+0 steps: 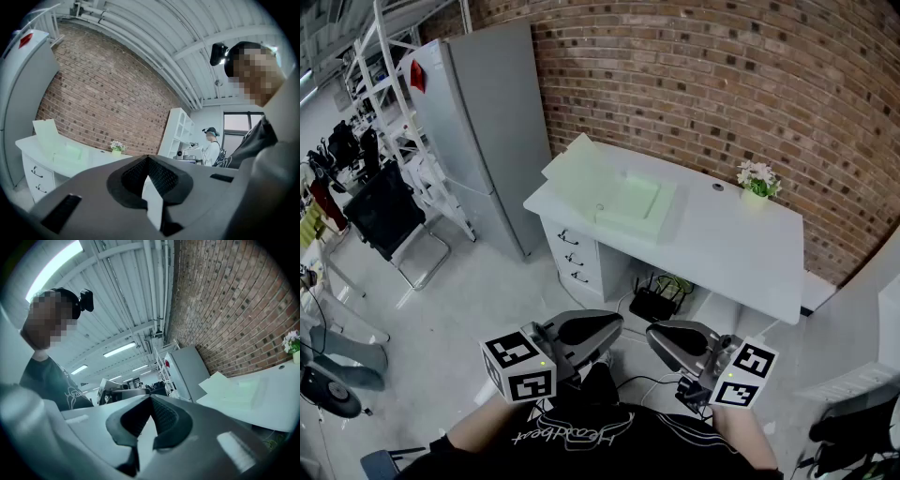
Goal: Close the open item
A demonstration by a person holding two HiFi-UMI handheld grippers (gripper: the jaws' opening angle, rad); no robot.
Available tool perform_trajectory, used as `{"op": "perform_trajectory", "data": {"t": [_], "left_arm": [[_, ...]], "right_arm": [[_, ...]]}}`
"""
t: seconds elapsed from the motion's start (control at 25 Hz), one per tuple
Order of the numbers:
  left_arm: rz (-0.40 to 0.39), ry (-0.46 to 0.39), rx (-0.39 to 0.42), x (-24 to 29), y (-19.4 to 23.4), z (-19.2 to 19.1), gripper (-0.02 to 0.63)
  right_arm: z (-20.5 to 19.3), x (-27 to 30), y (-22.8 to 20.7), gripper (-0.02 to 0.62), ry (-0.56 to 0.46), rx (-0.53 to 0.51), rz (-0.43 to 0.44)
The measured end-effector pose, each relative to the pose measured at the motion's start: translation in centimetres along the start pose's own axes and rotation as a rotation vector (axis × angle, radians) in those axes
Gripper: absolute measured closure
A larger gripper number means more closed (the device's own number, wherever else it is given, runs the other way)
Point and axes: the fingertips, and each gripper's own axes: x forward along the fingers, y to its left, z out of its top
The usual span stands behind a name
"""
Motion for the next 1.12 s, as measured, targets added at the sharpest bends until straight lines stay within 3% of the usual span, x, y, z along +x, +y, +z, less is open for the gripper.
{"op": "perform_trajectory", "data": {"t": [0.56, 1.12], "left_arm": [[0.030, -0.015, -0.023, 0.1, 5.7, 0.1, 0.604], [-0.017, 0.065, -0.060, 6.1, 16.1, 2.8, 0.604]], "right_arm": [[-0.2, 3.8, -4.6, 0.592, -0.012, 0.046, -0.018], [2.2, 7.8, -16.0, 0.592, -0.059, 0.117, -0.115]]}}
